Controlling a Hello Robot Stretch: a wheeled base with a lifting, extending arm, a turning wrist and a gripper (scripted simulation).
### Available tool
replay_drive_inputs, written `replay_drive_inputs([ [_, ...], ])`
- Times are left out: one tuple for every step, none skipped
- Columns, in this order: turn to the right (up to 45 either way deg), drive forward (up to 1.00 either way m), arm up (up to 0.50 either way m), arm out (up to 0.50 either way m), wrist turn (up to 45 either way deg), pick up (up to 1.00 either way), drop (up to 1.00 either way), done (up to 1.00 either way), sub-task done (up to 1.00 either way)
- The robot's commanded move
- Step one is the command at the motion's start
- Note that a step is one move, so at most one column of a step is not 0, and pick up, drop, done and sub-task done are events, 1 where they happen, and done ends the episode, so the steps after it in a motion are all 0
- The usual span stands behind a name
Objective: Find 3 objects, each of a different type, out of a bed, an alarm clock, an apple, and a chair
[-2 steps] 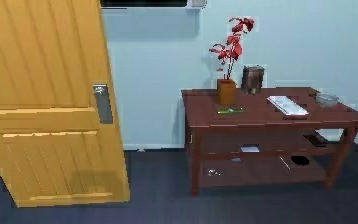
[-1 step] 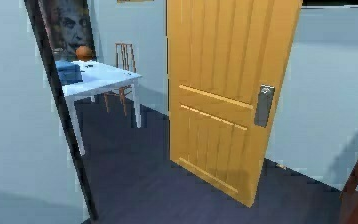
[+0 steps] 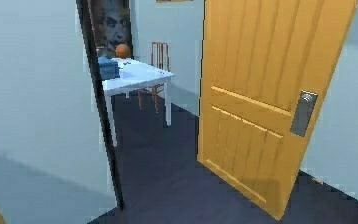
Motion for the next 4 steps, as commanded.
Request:
replay_drive_inputs([
  [0.0, 0.15, 0.00, 0.00, 0.0, 0.00, 0.00, 0.00, 0.00],
  [-12.0, 0.00, 0.00, 0.00, 0.0, 0.00, 0.00, 0.00, 0.00],
  [0.0, 1.00, 0.00, 0.00, 0.0, 0.00, 0.00, 0.00, 0.00],
  [-3.0, 0.00, 0.00, 0.00, 0.0, 0.00, 0.00, 0.00, 0.00],
])
